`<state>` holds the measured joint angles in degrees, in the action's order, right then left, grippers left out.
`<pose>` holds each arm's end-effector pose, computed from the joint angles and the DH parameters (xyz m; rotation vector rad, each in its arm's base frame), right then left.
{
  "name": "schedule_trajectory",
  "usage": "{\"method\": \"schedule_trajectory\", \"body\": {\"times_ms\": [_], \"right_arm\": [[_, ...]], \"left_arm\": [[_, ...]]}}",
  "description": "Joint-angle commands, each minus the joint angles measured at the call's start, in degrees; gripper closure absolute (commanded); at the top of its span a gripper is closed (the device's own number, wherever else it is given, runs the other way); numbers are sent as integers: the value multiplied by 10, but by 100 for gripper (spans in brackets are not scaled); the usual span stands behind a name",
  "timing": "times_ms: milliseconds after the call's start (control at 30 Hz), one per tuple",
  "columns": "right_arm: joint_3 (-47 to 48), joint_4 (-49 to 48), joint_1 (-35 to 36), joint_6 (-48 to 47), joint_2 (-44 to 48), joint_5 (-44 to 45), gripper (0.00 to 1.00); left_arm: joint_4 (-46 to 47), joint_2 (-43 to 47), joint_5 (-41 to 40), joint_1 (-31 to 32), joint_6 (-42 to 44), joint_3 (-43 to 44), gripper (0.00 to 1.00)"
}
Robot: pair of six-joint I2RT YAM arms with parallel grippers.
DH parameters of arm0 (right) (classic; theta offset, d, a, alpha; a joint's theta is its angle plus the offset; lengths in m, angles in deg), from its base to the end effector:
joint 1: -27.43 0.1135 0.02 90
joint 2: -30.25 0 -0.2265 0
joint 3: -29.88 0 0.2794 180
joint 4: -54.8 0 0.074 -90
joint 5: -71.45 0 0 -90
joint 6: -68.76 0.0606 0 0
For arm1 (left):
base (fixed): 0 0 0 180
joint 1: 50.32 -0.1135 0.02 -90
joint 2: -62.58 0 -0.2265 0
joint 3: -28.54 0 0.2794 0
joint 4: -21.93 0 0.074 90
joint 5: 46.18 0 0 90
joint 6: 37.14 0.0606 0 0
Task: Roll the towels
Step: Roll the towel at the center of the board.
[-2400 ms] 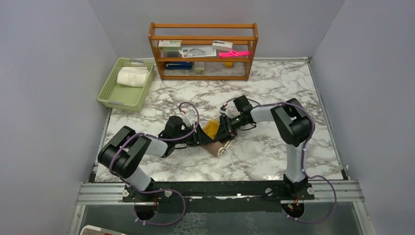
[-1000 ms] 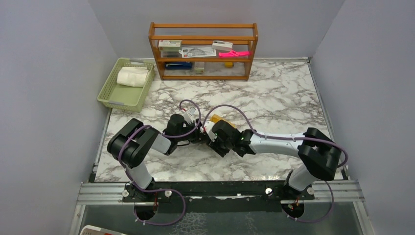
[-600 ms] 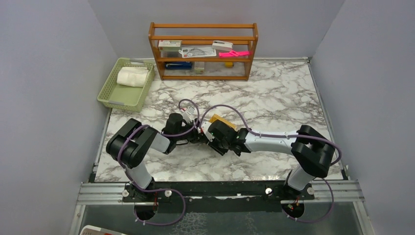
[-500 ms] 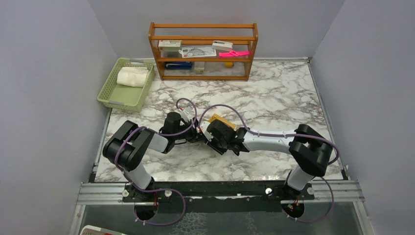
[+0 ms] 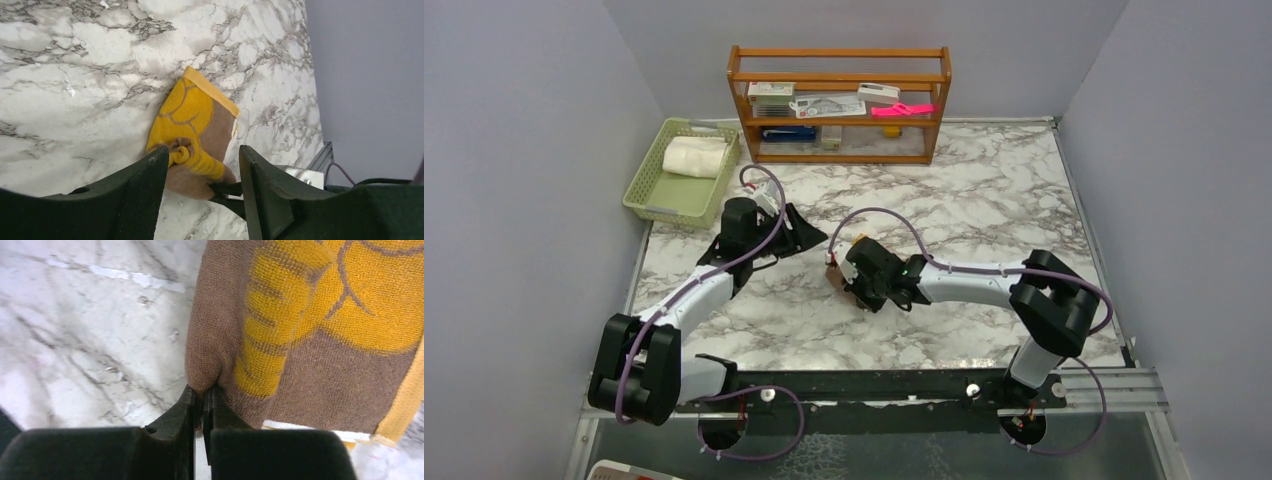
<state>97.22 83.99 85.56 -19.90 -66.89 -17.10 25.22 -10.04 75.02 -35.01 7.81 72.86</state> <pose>0.1913 0.3049 0.0840 -1.2471 2.3264 0.3342 0.2930 -0.1128 0.1440 -0.1798 2.1471 -1.1913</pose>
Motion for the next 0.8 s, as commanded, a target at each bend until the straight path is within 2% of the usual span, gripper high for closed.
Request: {"method": "schedule_trajectory", "body": {"times_ms": [0, 100, 167, 433, 600, 767], "right_arm": [[-12, -13, -25, 50, 14, -181, 99], [-26, -51, -73, 82, 30, -309, 99], [-34, -66, -101, 102, 32, -364, 99], [-54, -108, -180, 168, 19, -523, 99], [-75, -176, -222, 227, 2, -621, 99], [-96, -231, -259, 286, -45, -680, 99]], "left_arm": [[-147, 32, -50, -9, 101, 32, 43], [-133, 34, -39, -10, 90, 18, 43], [-117, 37, -31, -11, 81, 6, 43], [-95, 44, -14, -11, 72, -7, 43], [-83, 50, -3, -11, 63, -12, 43], [-43, 48, 21, -10, 41, -23, 43]]}}
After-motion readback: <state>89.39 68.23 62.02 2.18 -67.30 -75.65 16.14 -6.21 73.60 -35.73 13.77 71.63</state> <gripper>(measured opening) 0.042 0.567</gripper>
